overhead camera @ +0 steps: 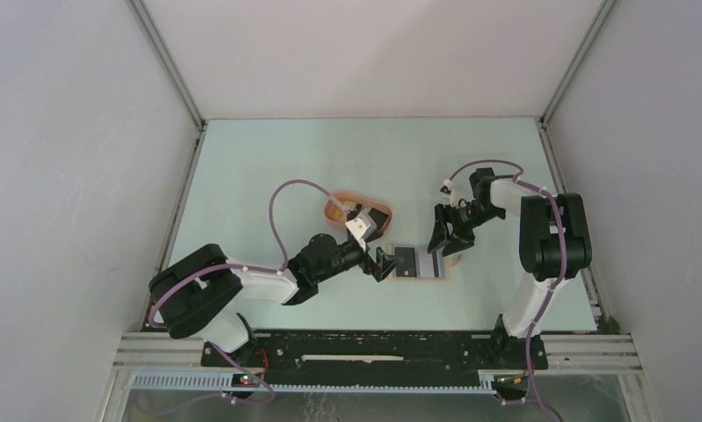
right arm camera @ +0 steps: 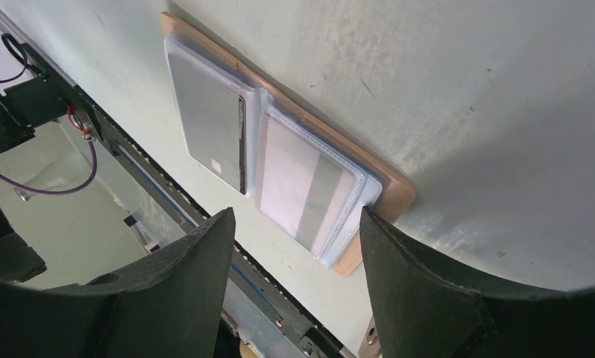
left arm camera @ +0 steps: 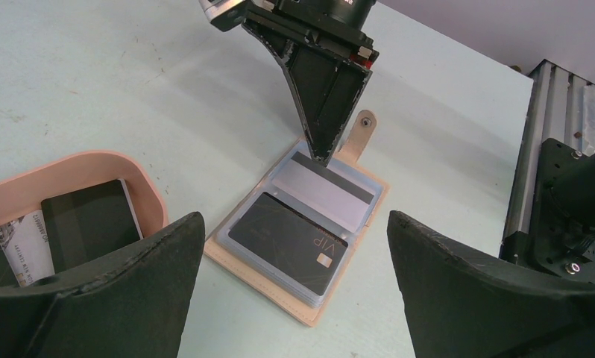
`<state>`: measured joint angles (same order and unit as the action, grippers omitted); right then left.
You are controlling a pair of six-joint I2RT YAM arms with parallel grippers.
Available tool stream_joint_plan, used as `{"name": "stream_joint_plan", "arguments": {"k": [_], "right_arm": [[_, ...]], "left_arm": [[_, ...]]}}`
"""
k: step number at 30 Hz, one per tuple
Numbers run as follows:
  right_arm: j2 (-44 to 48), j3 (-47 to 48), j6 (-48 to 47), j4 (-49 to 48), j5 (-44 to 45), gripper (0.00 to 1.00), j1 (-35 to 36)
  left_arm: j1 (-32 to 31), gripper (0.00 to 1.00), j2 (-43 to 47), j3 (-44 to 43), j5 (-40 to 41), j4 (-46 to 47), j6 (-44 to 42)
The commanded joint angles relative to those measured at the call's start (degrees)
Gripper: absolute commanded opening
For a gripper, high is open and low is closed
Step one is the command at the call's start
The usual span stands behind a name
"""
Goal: Put the credit cards into the card holder
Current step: Turn over the card slot in the card holder.
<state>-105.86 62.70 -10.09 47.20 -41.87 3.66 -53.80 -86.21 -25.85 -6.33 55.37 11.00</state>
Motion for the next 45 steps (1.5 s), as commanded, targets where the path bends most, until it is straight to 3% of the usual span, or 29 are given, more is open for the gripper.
{"name": "stream_joint_plan", "arguments": {"k": [1, 16, 29, 45], "right_arm": [[1.2, 0.5, 1.0, -1.2, 3.4, 0.72, 0.7], [-1.5, 1.4, 0.9, -0.1, 2.9, 0.71, 4.4], [3.0, 1.6, -0.2, -0.5, 0.9, 0.68, 4.8], [3.4, 1.8, -1.6, 1.1, -5.3, 0.58, 3.2]], "left_arm": [[0.2, 0.96, -0.1, -2.5, -0.7, 1.4, -1.0], [0.3, 0.96, 0.1, -2.4, -0.8, 1.4, -1.1], [0.3, 0.96, 0.1, -2.4, -0.9, 1.4, -1.1], [0.3, 0.96, 0.0, -2.5, -1.0, 1.4, -1.1]]}}
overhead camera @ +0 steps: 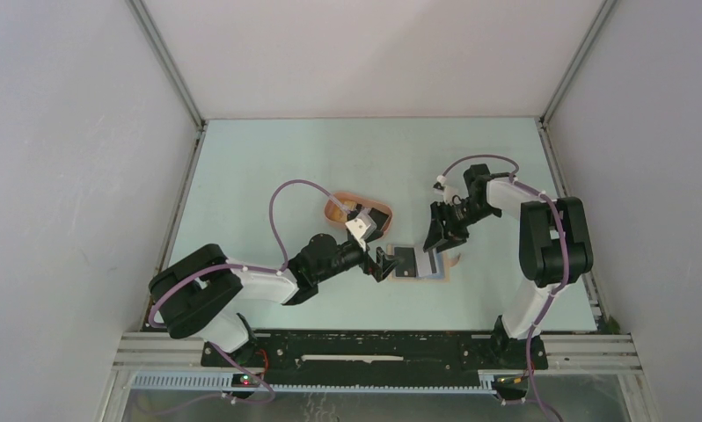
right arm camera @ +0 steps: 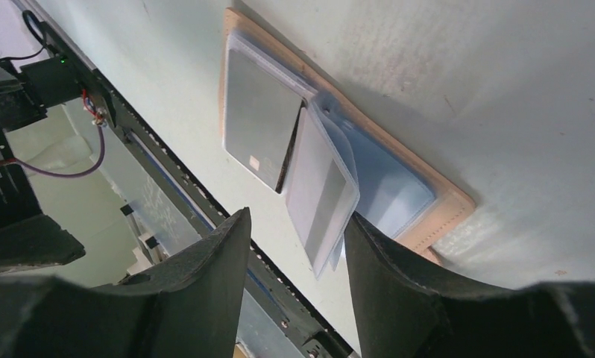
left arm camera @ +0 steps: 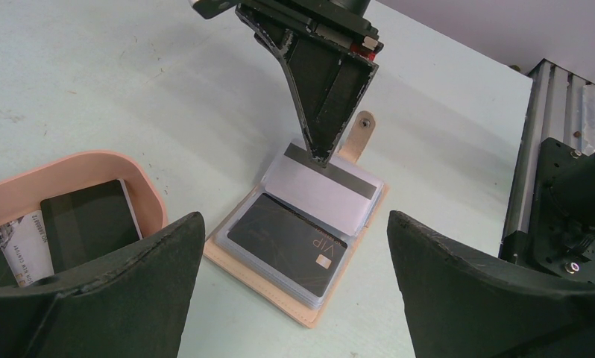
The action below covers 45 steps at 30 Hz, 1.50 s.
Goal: Put the credit cards into the card holder
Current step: Turn over the card slot in the card holder.
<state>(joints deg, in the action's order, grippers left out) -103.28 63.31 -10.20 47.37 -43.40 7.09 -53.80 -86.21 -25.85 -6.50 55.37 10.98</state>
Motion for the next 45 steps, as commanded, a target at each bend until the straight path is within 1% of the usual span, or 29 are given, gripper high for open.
{"name": "stream_joint_plan", "arguments": {"k": [1, 6, 10, 16, 26, 29, 37, 42, 45], "right_arm": [[0.8, 1.3, -1.7, 1.2, -4.4, 0.56, -0.2], [1.1, 1.5, -2.9, 2.3, -8.8, 0.49, -0.3], [0.0, 1.5, -2.9, 2.5, -9.5, 0.44, -0.2], [-1.0, 1.6, -3.0, 2.8, -9.9, 0.42, 0.3], [-2.9, 2.2, -3.9, 3.8, -11.3, 0.44, 2.8], [-3.6, 2.3, -4.3, 4.0, -12.2, 0.45, 4.0], [-5.6, 3.2, -5.2, 5.0, -12.9, 0.53, 6.4], [-5.8, 3.8, -6.1, 5.6, -13.3, 0.55, 6.9], [-4.9, 4.1, -6.7, 5.6, -11.5, 0.55, 6.8]], "left_arm": [[0.2, 0.96, 0.0, -2.5, -0.8, 1.4, -1.1], [0.3, 0.96, 0.0, -2.5, -0.9, 1.4, -1.1], [0.3, 0.96, -0.1, -2.5, -0.9, 1.4, -1.1], [0.3, 0.96, -0.2, -2.6, -1.0, 1.4, -1.1], [0.3, 0.96, -0.4, -2.7, -1.1, 1.4, -1.1], [0.2, 0.96, -0.4, -2.7, -1.1, 1.4, -1.1], [0.3, 0.96, -0.4, -2.7, -1.1, 1.3, -1.1], [0.3, 0.96, -0.3, -2.6, -1.0, 1.3, -1.2], [0.3, 0.96, -0.1, -2.6, -0.8, 1.3, -1.2]]}}
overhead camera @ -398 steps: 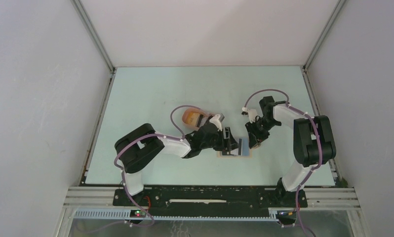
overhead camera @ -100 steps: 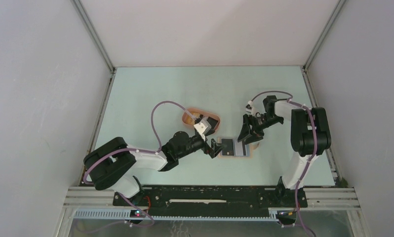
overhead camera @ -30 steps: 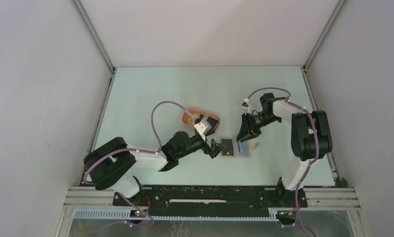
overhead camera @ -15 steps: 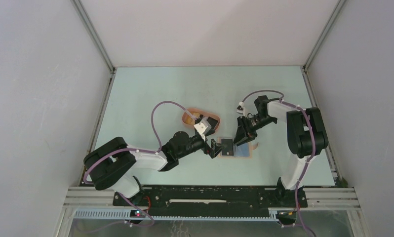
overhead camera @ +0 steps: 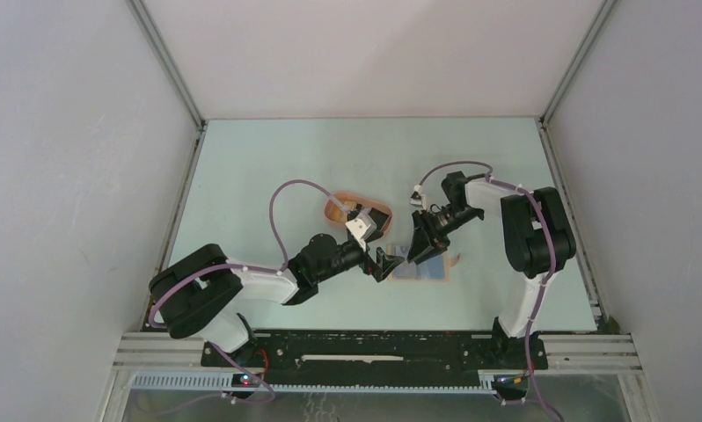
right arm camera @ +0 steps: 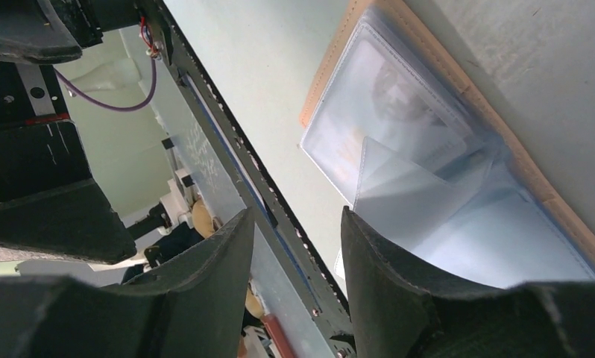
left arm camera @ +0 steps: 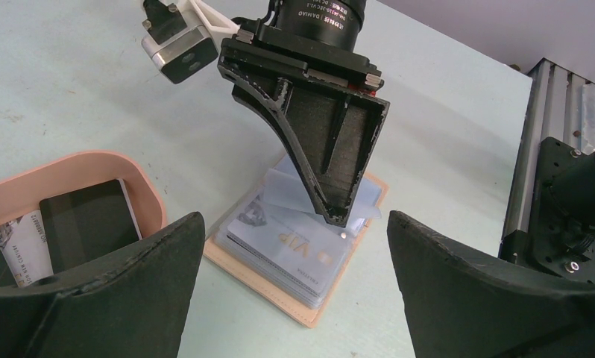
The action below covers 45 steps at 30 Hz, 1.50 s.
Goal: Put the credit cards into the card holder
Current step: Turn over the card slot in the card holder.
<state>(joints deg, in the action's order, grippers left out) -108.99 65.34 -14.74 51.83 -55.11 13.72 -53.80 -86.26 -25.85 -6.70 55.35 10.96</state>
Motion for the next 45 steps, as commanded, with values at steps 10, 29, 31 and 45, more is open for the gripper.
{"name": "stream_joint_plan", "arguments": {"k": [10, 29, 31, 45], "right_arm": [[8.5, -0.1, 1.2, -3.3, 20.3, 0.51, -3.9], [41.7, -1.8, -6.9, -12.8, 17.5, 0.56, -4.2], [44.5, -1.7, -6.7, -17.0, 14.8, 0.72, -3.7], [27.2, 1.7, 20.5, -28.7, -2.7, 0.69, -0.7]], "left_arm": [[0.3, 0.97, 3.8, 0.3, 5.8, 2.0, -2.9], [10.5, 0.97, 15.9, -13.5, 22.8, -41.4, 2.3], [10.5, 0.95, 15.1, -16.1, 25.5, -44.9, 1.3], [14.7, 0.77, 1.2, -30.4, 24.6, -56.8, 1.2]]}}
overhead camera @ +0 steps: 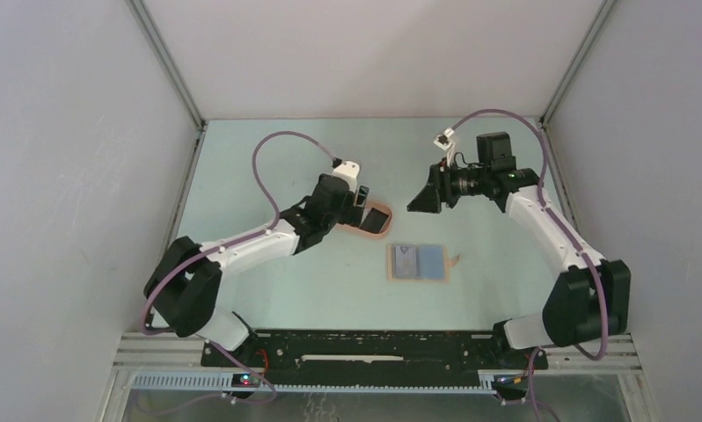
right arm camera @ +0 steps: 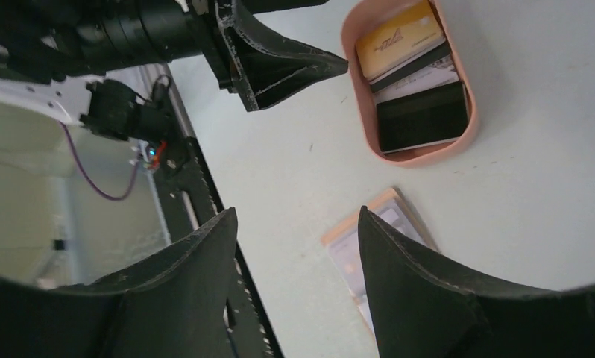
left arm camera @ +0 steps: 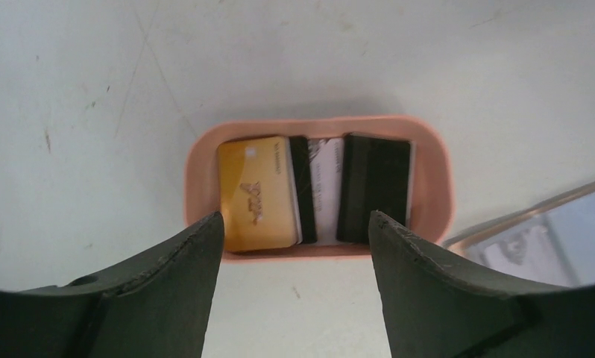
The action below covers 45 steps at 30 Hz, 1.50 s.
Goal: Put the credit cards into the card holder
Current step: Turn over the card slot in the card holder, then pick up the credit card from the storage box.
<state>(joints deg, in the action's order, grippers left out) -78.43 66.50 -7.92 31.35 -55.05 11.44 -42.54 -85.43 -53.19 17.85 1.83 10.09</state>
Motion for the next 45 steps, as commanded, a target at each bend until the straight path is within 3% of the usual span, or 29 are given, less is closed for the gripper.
{"name": "stream_joint_plan", "arguments": {"k": [1, 4, 8, 12, 20, 26, 34, 45], "right_arm": [[-4.9, 0.6, 17.0, -10.6, -1.5, 0.68, 2.7], [-10.4, 1.6, 24.5, -16.2, 3.7, 0.66, 6.9], [-18.4, 3.2, 31.9, -22.3, 8.1, 0.65, 11.4], [-22.3, 4.0, 35.5, -27.5, 14.4, 0.63, 15.1], [-29.8, 7.3, 42.5, -30.8, 28.5, 0.62, 19.3], [-33.7, 7.5, 46.8, -36.6, 32.2, 0.61, 20.9], [-36.0, 9.4, 45.3, -29.6, 42.4, 0.64, 23.8], [-36.5, 10.0, 46.0, -27.1, 45.1, 0.67, 24.4]], "left_arm": [[5.0, 0.78, 0.8, -2.7, -1.9, -2.4, 3.8], [10.4, 0.77, 0.6, -2.1, -8.4, -0.6, 8.9], [17.7, 0.65, -1.7, -0.9, -15.4, -0.2, 16.0], [21.4, 0.59, -4.2, 0.2, -19.3, 0.6, 18.9], [22.2, 0.52, -11.2, -3.3, -23.2, -0.2, 20.1], [22.2, 0.45, -12.6, -2.5, -24.7, 0.2, 21.2], [22.2, 0.36, -11.9, 1.4, -26.5, 2.0, 23.8], [21.1, 0.33, -8.5, 8.1, -24.6, 5.8, 28.1]]}}
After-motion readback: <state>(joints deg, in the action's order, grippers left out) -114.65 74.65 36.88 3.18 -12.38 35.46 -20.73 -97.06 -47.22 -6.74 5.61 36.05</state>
